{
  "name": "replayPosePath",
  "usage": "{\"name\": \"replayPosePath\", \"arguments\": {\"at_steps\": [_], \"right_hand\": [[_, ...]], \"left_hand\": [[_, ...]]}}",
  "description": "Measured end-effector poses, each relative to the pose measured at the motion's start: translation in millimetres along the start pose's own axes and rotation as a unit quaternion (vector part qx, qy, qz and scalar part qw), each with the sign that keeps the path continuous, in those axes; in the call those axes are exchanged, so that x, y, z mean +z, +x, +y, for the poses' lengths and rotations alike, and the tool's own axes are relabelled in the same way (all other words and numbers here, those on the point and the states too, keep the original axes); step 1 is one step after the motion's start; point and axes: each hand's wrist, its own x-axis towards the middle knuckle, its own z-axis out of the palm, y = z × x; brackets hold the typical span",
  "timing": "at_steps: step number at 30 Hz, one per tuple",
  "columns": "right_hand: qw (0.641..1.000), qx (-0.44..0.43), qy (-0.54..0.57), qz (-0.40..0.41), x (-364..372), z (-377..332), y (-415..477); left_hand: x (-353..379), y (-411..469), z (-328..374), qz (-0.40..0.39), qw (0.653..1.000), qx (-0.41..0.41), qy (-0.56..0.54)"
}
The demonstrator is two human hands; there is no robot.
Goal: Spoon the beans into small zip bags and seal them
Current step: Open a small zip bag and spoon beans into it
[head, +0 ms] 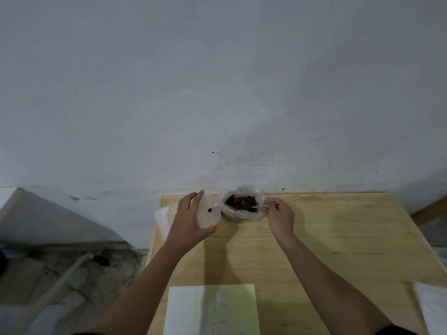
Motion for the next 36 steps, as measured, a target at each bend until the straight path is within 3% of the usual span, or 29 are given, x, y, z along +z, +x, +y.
{"name": "replayPosePath", "arguments": {"at_steps": [6, 10, 18, 25, 30, 36], "right_hand": [[0.984, 0.11, 0.13, 0.059, -2.9, 2.7, 4.5], [0.967, 0.136, 0.2, 0.077, -16.8, -10.2, 4.4], [0.972, 0.07, 0.219, 0.043, -51.9, -35.1, 0.1], [0.987, -0.019, 0.155, -0.026, -67.1, -46.6, -14.3], [0.99, -0.059, 0.127, 0.025, -83.3, -45.3, -14.6], [0.991, -0.071, 0.081, 0.079, -87.3, -31.4, -10.3]], "left_hand": [[1.6, -4.3, -6.1, -0.013, 1.0, -0.006, 0.013], [7.6, 0.9, 0.0, -0.028, 0.999, -0.009, 0.03], [24.2, 19.7, 26.7, -0.053, 0.998, 0.006, 0.026], [43.6, 23.6, 64.3, -0.062, 0.996, 0.064, -0.01], [39.7, 19.3, 80.6, -0.049, 0.995, 0.089, -0.023], [32.9, 20.0, 52.5, -0.061, 0.997, 0.047, 0.006]]}}
